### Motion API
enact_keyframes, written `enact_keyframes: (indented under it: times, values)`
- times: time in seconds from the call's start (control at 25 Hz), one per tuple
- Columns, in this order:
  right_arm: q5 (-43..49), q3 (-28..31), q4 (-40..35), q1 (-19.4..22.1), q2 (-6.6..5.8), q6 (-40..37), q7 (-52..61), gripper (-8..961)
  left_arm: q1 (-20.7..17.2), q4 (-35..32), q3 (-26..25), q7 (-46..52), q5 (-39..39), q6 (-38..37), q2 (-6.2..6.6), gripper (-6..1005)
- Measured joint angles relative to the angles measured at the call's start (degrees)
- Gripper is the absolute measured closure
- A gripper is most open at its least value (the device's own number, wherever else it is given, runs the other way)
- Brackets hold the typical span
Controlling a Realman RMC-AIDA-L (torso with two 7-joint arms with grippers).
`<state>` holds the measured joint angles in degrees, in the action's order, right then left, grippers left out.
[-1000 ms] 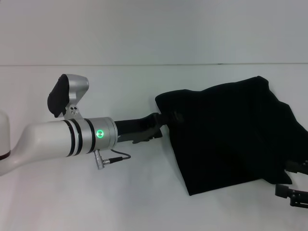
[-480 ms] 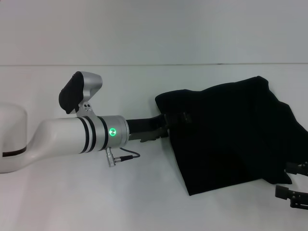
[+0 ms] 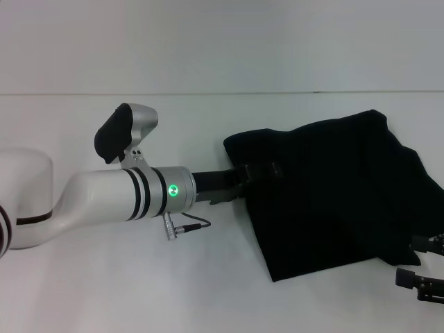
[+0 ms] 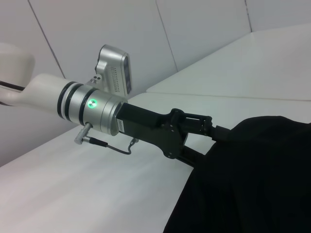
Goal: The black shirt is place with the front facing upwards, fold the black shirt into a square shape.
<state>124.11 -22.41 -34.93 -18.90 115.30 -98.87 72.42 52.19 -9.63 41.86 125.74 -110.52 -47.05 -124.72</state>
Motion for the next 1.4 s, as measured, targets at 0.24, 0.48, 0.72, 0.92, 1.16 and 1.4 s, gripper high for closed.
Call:
enact_keyframes:
  times: [0.24, 0.48, 0.72, 0.92, 1.16, 1.4]
  values:
    - [-0.01, 0.31, 0.04, 0.00, 0.00, -0.01, 0.00, 29, 0.56, -0.45, 0.70, -0.24, -0.23, -1.26, 0.22, 127]
    - [-0.01, 0.14, 0.04, -0.31, 0.06, -0.04, 0.16, 29, 0.38, -0.82, 0.98, -1.05, -0.18, -1.29, 0.04, 291]
    - [-0.01, 0.28, 0.04, -0.43, 0.16, -0.08, 0.21, 29, 0.20, -0.72, 0.87, -1.37, -0.18, -0.90, 0.01, 478]
    - [-0.05, 0.48, 0.04, -0.52, 0.18, -0.53, 0.27, 29, 0.01, -0.88, 0.71, -3.12, 0.44, -1.17, 0.00, 686]
    - [-0.43, 0.76, 0.04, -0.63, 0.25, -0.59, 0.90, 28, -0.25, -0.96, 0.62, -4.95, 0.81, -2.03, 0.07, 843]
    - [-0.46, 3.67, 0.15, -1.07, 0.46, -0.04, 2.41, 28, -3.65, -6.18, 0.98, -2.77, -0.40, -6.13, 0.95, 881]
